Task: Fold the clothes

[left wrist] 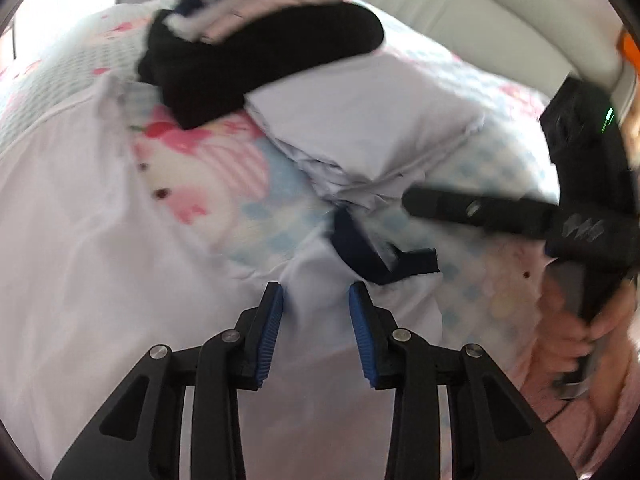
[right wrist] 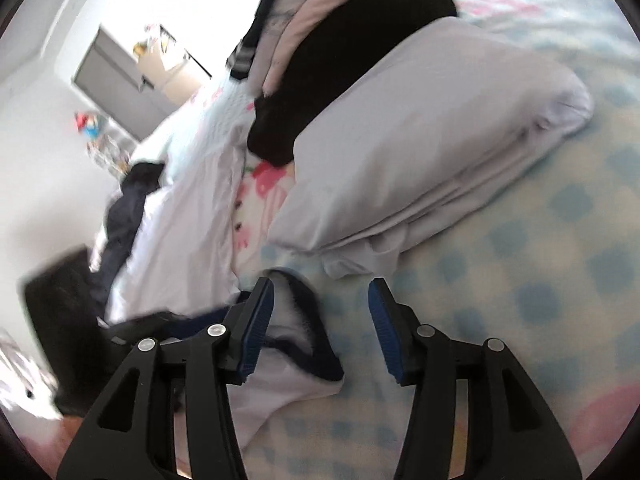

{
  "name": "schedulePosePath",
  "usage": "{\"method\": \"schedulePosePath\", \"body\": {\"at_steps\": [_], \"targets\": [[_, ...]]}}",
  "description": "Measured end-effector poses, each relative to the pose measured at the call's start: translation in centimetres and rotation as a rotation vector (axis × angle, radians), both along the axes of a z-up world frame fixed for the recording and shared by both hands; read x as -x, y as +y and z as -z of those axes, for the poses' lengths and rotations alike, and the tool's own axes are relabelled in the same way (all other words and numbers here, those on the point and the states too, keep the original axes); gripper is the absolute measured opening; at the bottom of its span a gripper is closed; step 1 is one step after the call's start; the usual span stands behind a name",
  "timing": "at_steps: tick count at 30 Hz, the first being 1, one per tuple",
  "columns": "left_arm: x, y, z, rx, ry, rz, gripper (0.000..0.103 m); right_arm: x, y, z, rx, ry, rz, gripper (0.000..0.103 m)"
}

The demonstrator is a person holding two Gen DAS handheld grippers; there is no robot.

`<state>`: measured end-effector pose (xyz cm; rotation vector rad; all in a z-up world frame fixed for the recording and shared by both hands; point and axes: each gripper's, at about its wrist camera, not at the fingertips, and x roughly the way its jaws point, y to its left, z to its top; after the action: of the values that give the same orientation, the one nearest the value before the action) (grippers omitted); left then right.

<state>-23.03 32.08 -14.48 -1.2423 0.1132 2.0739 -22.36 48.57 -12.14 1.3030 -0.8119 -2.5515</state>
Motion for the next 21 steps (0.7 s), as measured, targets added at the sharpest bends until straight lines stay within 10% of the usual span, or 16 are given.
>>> {"method": "schedulePosePath", "body": {"at_steps": [11,14,21], "targets": [[0.9,-3.0,-2.4,-0.117,0.042,-0.180,0.036,-1.4,-1.7,0.4,-0.215,-0.028,-0.031,0.051],[1.8,-3.1,-1.3,-0.028,0.035,-0.202,0.036,-1.0,-2.2,0.8,-0.266,-0.057,-0.019,0.051],[0.7,-0.4,-0.3,0.045,0.027,-0.012,0.036,-2.2,-2.9,1.9,-0.446,-0.115,-0.028,0.048]]}}
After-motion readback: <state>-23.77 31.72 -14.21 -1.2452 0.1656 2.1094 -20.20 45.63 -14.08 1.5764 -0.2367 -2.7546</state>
